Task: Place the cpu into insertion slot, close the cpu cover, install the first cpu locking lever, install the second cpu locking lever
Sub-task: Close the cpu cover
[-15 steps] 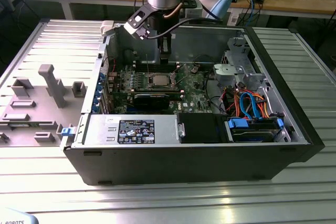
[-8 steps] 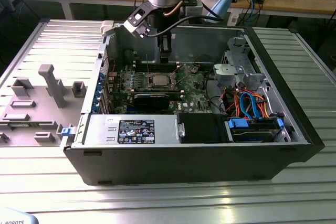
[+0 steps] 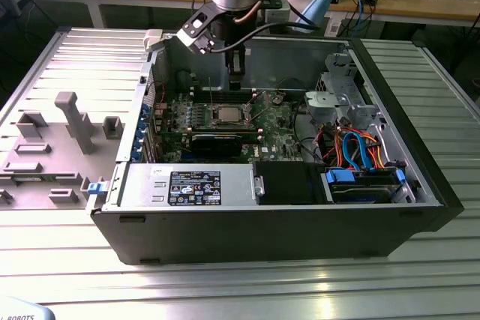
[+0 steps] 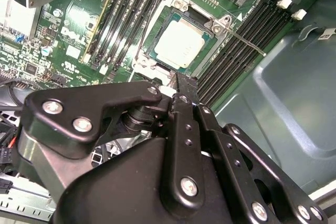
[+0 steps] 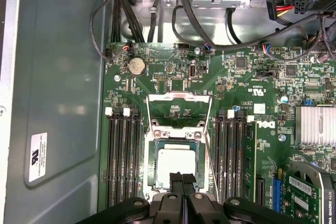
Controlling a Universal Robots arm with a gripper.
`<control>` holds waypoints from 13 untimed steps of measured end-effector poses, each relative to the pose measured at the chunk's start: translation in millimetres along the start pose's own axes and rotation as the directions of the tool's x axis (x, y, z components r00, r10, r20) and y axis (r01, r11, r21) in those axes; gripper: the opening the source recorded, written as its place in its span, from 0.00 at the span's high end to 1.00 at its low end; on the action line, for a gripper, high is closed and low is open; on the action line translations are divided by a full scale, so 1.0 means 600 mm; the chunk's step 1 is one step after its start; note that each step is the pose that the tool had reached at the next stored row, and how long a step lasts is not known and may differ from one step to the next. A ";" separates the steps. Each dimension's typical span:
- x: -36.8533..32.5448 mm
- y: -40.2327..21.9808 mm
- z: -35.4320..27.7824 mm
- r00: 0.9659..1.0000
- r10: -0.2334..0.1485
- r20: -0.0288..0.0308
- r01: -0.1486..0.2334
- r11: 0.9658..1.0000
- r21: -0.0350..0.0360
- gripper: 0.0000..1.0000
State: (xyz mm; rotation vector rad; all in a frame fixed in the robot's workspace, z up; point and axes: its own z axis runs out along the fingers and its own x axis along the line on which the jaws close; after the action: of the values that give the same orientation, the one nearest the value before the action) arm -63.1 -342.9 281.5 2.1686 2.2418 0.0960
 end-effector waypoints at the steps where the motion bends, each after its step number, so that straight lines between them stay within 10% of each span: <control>1: 0.000 0.002 0.000 1.000 0.000 0.000 0.000 1.000 0.000 0.89; 13: 0.000 0.013 0.001 1.000 0.000 0.000 0.000 1.000 0.000 0.89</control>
State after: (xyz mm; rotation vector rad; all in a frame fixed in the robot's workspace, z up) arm -55.5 -342.8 281.5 2.1686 2.2418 0.0963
